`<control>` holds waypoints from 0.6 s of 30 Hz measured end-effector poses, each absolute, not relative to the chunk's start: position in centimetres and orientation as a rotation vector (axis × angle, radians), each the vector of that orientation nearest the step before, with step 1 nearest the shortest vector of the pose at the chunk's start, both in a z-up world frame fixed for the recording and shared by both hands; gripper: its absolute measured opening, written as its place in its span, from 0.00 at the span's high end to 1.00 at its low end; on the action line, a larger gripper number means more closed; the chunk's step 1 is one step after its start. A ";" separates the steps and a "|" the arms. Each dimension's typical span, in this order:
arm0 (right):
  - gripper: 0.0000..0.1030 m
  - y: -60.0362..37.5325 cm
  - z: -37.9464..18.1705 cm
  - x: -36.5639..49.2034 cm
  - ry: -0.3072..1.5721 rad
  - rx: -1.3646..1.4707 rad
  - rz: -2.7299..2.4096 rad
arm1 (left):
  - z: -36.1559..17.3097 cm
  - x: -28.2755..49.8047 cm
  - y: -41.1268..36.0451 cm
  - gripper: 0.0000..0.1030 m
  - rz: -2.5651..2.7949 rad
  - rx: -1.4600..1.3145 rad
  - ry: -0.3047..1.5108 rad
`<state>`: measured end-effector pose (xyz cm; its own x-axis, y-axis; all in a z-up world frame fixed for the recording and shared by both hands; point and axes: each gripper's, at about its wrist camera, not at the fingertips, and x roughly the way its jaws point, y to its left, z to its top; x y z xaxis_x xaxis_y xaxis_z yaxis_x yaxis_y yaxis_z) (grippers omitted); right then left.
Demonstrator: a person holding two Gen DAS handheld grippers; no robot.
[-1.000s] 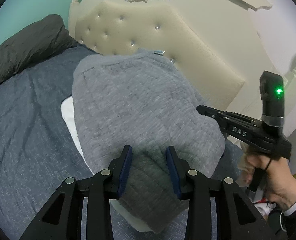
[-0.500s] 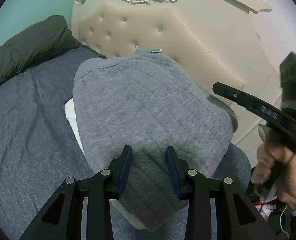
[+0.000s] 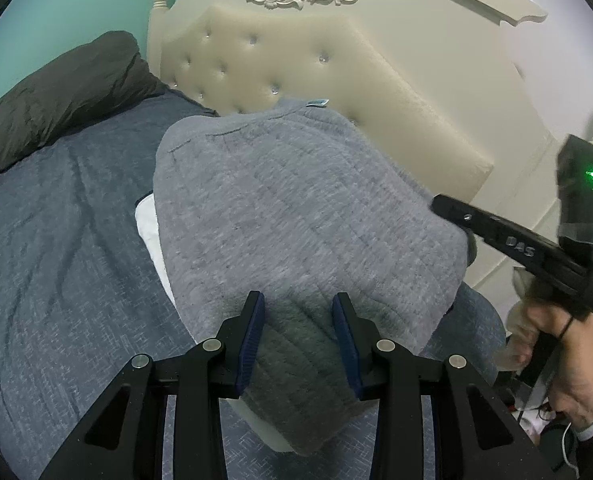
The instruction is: Fold clothes
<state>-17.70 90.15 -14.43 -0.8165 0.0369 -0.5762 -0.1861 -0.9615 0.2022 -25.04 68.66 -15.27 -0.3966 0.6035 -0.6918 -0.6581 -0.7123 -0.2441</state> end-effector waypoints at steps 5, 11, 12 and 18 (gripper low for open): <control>0.96 89.7 -14.5 -17.3 0.397 -0.881 2.869 | -14.6 -24.6 68.5 0.63 2.155 -1.011 0.079; 0.96 87.0 -12.2 -18.3 0.338 -0.869 2.994 | -13.3 -25.0 68.6 0.63 2.197 -0.981 0.071; 0.96 86.6 -12.1 -19.1 0.319 -0.899 3.003 | -13.2 -25.2 68.7 0.63 2.203 -0.979 0.069; 0.96 85.5 -13.0 -23.5 0.257 -1.061 2.993 | -12.7 -27.5 69.7 0.63 2.189 -0.990 0.035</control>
<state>-23.47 85.54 -12.96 -0.7772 -0.0957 -0.6219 -0.0118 -0.9860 0.1666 -27.51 69.65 -12.72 -0.4440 0.6032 -0.6626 -0.6243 -0.7387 -0.2542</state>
